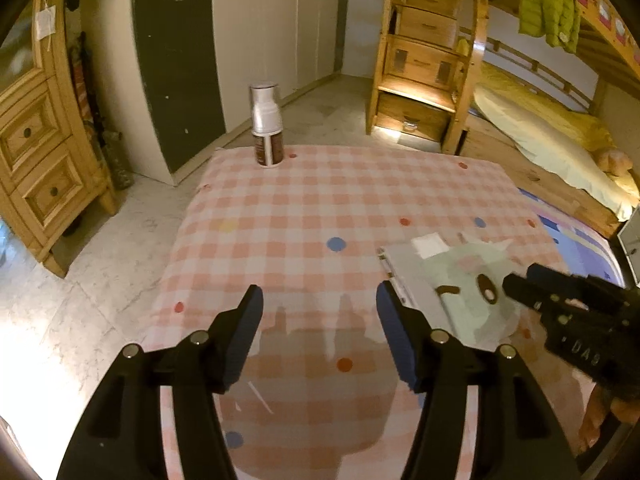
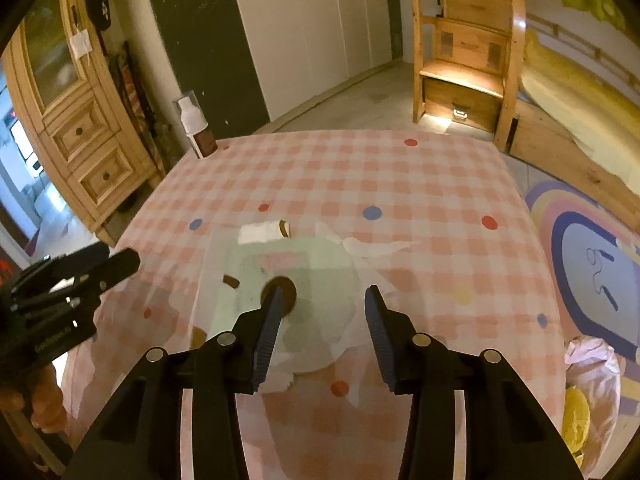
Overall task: Collect trash
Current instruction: 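Grasp the green-printed paper with the right tool while the left tool grasps the white paper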
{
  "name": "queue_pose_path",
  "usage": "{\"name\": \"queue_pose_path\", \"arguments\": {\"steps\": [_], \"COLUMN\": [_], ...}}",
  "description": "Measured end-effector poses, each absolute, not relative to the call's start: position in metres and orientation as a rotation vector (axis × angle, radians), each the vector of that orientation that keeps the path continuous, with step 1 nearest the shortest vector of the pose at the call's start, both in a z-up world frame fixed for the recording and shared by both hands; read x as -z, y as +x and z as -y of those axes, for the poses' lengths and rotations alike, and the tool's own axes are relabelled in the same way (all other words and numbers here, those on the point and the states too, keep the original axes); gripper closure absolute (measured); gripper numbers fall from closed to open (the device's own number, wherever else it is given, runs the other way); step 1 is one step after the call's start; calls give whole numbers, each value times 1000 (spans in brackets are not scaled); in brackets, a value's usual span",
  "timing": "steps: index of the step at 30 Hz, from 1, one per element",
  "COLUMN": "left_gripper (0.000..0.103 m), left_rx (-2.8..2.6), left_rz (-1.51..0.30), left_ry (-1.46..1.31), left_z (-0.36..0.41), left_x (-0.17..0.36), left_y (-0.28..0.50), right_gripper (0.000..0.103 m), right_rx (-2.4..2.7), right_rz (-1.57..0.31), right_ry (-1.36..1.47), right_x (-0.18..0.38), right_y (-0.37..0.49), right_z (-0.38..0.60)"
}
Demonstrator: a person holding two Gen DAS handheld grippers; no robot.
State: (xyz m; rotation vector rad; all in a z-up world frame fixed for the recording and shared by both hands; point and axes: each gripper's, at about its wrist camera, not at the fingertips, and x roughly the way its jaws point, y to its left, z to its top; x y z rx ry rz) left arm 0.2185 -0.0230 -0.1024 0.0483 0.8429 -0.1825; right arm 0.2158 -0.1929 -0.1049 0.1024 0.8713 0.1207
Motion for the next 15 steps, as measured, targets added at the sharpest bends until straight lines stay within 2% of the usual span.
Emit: {"name": "queue_pose_path", "arguments": {"steps": [3,11,14,15], "left_gripper": [46,45,45,45], "left_rx": [166,151,147,147], "left_rz": [-843,-840,-849,-852], "left_ry": [57,93,86,80], "left_z": [19,10,4,1], "left_x": [104,106,108,108], "left_y": [216,212,212,212], "right_gripper": [59,58,48,48], "right_rx": [-146,-165,-145,-140], "right_rz": [-839,-902,-909,-909], "right_ry": [99,32,0,-15], "right_x": [99,112,116,118], "right_y": [214,227,228,228], "right_z": [182,149,142,139]}}
